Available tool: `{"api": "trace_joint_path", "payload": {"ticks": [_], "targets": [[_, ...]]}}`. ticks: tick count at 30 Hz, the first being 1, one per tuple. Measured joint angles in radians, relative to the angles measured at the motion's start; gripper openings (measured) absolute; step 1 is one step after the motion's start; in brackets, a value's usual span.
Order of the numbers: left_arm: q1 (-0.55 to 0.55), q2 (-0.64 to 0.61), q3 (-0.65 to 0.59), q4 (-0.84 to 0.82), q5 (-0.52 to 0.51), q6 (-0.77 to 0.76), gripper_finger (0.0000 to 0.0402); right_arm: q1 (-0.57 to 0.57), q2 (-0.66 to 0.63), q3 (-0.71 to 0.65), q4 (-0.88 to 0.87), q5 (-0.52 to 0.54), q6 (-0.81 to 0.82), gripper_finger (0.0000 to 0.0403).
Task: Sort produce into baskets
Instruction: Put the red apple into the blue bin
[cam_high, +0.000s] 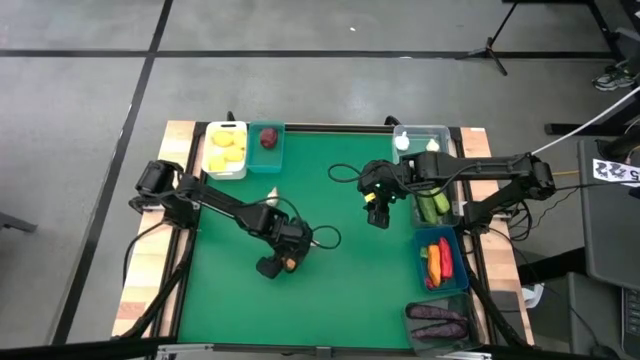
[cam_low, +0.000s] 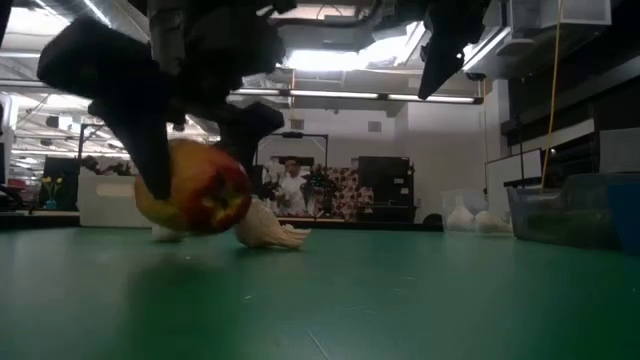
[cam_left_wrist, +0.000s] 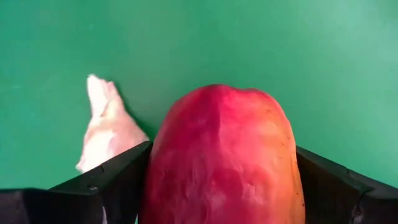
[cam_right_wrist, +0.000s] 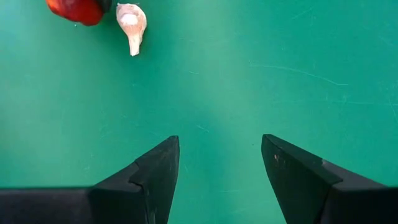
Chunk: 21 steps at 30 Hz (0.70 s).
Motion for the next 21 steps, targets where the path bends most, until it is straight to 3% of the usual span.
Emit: {"api": "trace_joint_path", "payload": {"ticks": [11,21], "targets": [[0.037,-0.163,0.003,-0.139,-0.148,-0.172,0.0328,0.0,0.0,0.0,0.002,0.0,-0.01,0.0227],[0.213,-0.305,0.005,-0.254,-0.378,-0.379,0.0328,0.0,0.0,0.0,0.002,0.0,-0.011,0.0227]]}}
